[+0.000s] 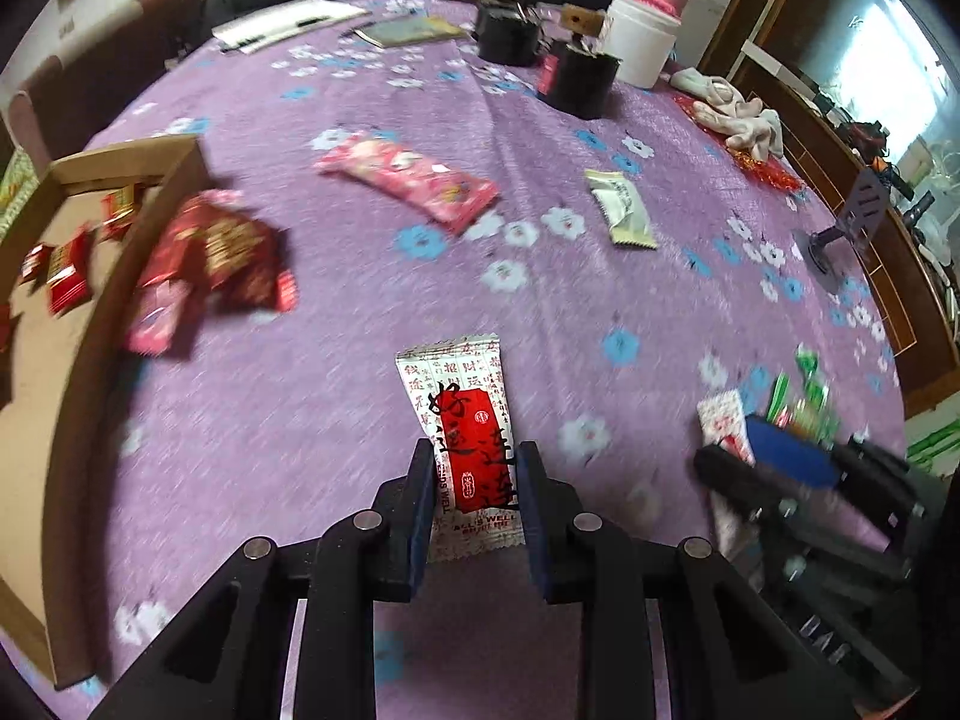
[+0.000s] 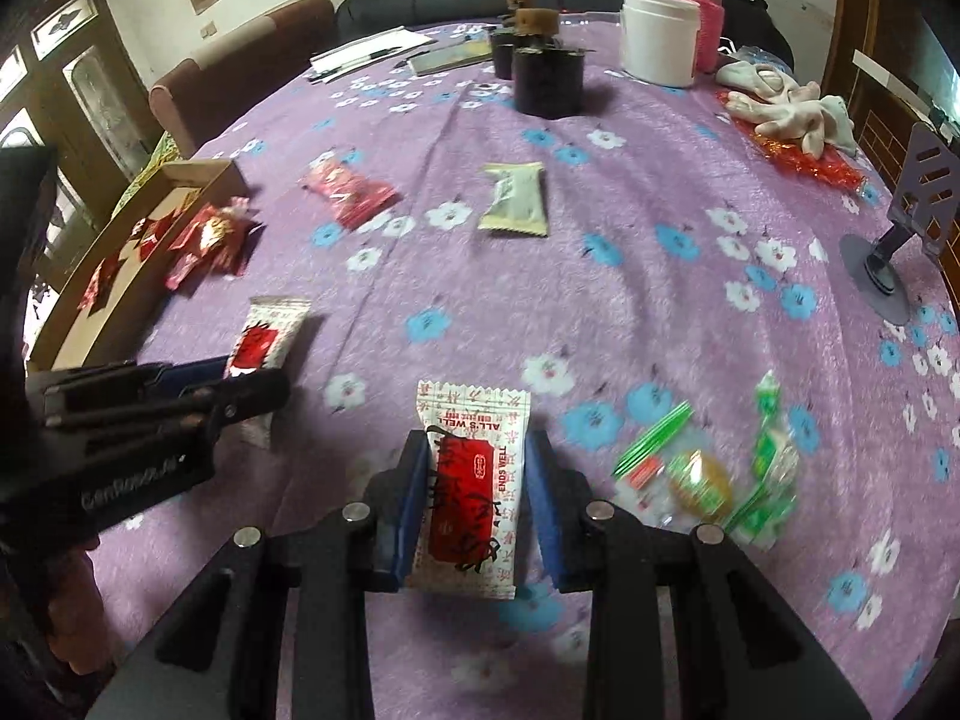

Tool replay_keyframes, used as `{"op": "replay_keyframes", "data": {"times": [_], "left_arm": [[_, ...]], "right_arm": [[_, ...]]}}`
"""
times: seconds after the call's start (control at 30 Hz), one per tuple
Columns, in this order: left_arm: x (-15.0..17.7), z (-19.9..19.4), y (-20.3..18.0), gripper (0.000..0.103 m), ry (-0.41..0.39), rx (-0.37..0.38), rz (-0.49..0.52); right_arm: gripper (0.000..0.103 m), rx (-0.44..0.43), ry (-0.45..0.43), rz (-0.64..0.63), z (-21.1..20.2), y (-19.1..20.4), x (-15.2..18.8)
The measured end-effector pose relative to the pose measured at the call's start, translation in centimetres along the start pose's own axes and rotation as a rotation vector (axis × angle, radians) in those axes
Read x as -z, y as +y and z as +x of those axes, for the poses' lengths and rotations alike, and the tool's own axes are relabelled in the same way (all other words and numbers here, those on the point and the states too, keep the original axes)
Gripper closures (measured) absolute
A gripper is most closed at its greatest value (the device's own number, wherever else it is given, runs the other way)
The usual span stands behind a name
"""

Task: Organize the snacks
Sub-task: 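Carry both white packets over the cardboard box, then open both tools to drop the white packets into the box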

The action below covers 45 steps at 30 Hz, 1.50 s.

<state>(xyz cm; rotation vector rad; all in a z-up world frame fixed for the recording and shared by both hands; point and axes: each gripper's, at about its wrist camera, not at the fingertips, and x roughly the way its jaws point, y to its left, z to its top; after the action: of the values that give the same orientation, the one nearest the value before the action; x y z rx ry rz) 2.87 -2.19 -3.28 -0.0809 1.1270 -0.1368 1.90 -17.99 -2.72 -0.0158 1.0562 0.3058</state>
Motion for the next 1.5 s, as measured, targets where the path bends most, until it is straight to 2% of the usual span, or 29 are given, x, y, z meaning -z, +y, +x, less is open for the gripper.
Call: {"op": "replay_keyframes", "data": {"times": [0.2, 0.4, 0.6, 0.77, 1.0, 1.13, 1.23, 1.33, 1.47, 1.5], "left_arm": [[2.3, -2.0, 2.5, 0.076, -0.065, -0.055, 0.014], [3.8, -4.0, 5.4, 0.076, -0.123, -0.085, -0.013], [3.6, -7.1, 9.9, 0.076, -0.198, -0.108, -0.1], [2.8, -9.1, 15.7, 0.075, -0.23, -0.149, -0.222], [2.5, -8.2, 24.7, 0.075, -0.163, -0.255, -0.385], [2.7, -7.0, 28.0, 0.074, -0.117, -0.264, -0.447], [2.7, -6.8, 28.8, 0.074, -0.123, -0.316, -0.46], [2.6, -6.8, 29.1, 0.068, -0.11, -0.349, -0.463], [2.5, -7.1, 29.4, 0.046, -0.117, -0.376, -0.486], [2.6, -7.2, 29.5, 0.045, -0.125, -0.385, -0.488]], "right_arm": [[0.072, -0.034, -0.012, -0.038, -0.3, 3.1, 0.4], [0.072, -0.073, -0.017, -0.12, 0.0, 8.0, -0.5], [0.072, -0.146, -0.053, -0.202, -0.4, 13.8, -3.7], [0.072, -0.216, -0.073, -0.29, 0.3, 20.0, -7.0], [0.072, -0.297, -0.022, -0.348, 4.8, 27.7, -9.7], [0.071, -0.305, 0.017, -0.386, 7.3, 31.0, -9.9], [0.07, -0.295, 0.027, -0.396, 8.2, 32.0, -9.8], [0.068, -0.275, 0.029, -0.397, 8.8, 32.4, -9.9], [0.067, -0.268, 0.019, -0.38, 8.7, 32.2, -10.1], [0.063, -0.269, 0.016, -0.374, 8.6, 32.0, -10.1]]}}
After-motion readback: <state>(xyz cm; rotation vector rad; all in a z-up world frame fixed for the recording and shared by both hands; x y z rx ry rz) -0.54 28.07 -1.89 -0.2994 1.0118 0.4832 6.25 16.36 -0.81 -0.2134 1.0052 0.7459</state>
